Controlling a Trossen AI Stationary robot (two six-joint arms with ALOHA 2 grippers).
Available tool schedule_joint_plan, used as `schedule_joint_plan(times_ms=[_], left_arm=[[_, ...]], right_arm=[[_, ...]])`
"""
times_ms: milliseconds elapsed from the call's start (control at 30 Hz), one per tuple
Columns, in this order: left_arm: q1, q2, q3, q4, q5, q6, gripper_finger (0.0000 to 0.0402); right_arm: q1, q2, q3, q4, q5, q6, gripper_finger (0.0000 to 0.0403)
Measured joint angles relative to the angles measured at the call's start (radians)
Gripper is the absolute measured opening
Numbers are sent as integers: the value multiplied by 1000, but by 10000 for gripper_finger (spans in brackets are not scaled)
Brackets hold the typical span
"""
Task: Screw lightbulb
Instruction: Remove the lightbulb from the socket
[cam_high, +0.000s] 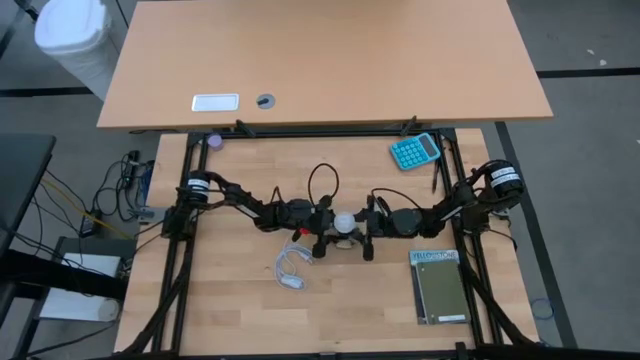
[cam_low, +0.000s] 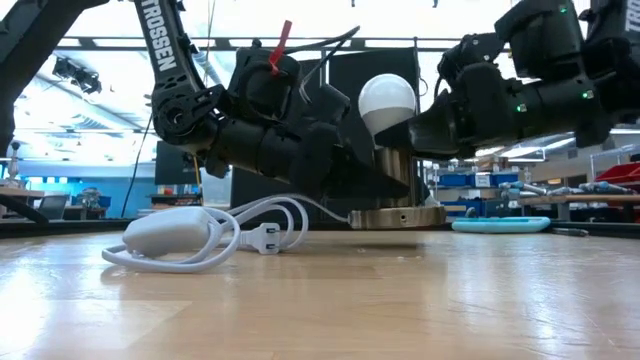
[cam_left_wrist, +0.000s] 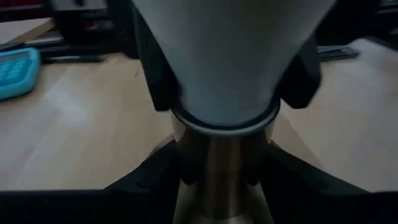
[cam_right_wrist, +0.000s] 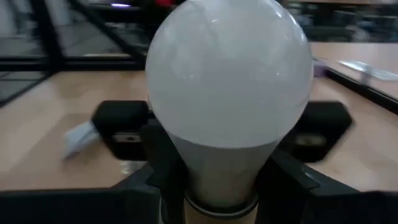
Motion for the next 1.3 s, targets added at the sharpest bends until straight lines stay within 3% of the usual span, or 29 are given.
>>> schedule_joint_plan(times_ms=[367, 500, 733, 967, 1100, 1300], left_arm=[[8, 1, 0, 46, 174, -1, 195], [8, 1, 1, 54, 194, -3, 195], [10, 1, 1, 54, 168, -25, 195], [8, 0, 2, 54, 150, -28, 195], [8, 0, 2, 46, 109, -42, 195], [7, -3, 3, 43, 38, -54, 195]], right_arm=[[-163, -1, 2, 42, -536, -59, 163], [-202, -1, 3, 45, -653, -65, 163], [-212, -1, 2, 53, -606, 20, 177], [-214, -2, 2, 54, -580, 36, 265], [-190, -34, 1, -6, -448, 37, 301], [-120, -133, 0, -143, -250, 11, 306]])
